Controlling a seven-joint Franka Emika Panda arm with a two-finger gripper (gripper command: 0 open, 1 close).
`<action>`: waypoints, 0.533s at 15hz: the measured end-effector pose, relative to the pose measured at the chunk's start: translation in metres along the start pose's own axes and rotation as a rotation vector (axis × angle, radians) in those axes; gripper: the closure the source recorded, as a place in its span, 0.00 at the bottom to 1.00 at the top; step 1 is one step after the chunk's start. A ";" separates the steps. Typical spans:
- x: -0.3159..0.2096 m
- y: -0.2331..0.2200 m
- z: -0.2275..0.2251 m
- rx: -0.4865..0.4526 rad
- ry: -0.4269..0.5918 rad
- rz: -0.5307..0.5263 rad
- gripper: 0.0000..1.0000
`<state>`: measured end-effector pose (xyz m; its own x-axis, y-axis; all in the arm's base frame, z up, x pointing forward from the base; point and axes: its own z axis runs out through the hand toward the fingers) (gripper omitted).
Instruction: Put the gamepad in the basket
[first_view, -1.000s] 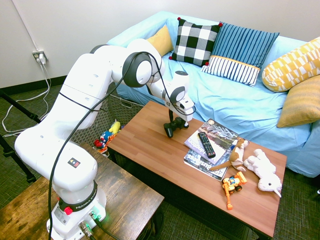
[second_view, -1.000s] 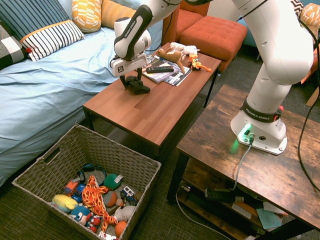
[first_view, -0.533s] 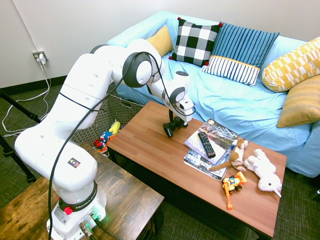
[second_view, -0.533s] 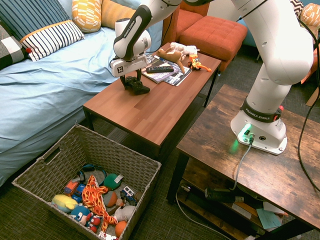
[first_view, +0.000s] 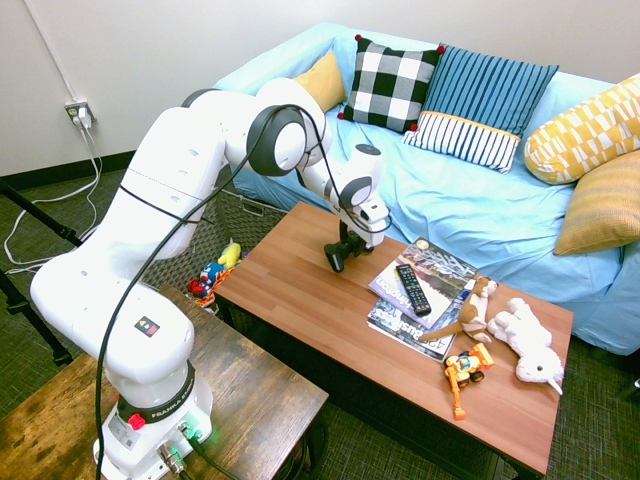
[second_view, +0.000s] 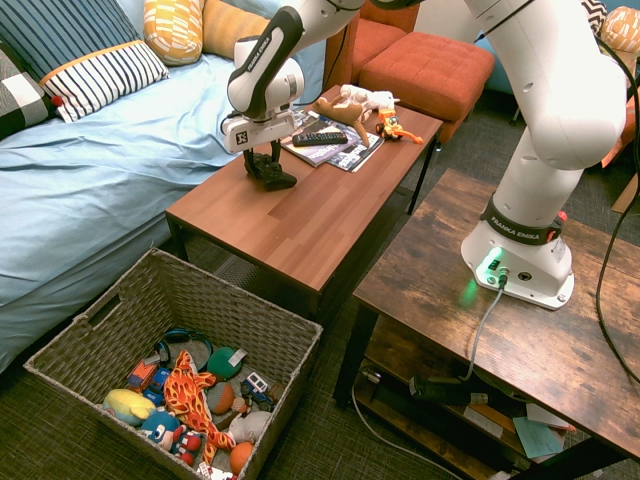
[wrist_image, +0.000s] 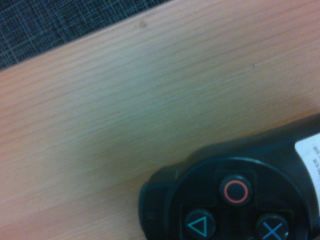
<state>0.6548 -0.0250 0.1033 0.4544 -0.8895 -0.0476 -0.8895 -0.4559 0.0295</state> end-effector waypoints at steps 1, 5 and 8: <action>-0.002 0.000 -0.011 0.010 0.000 -0.007 1.00; -0.033 -0.004 -0.056 0.047 0.004 -0.052 1.00; -0.102 -0.026 -0.090 0.074 0.029 -0.142 1.00</action>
<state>0.6361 0.0753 0.1970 0.5764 -0.8170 -0.0176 -0.8166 -0.5751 -0.0489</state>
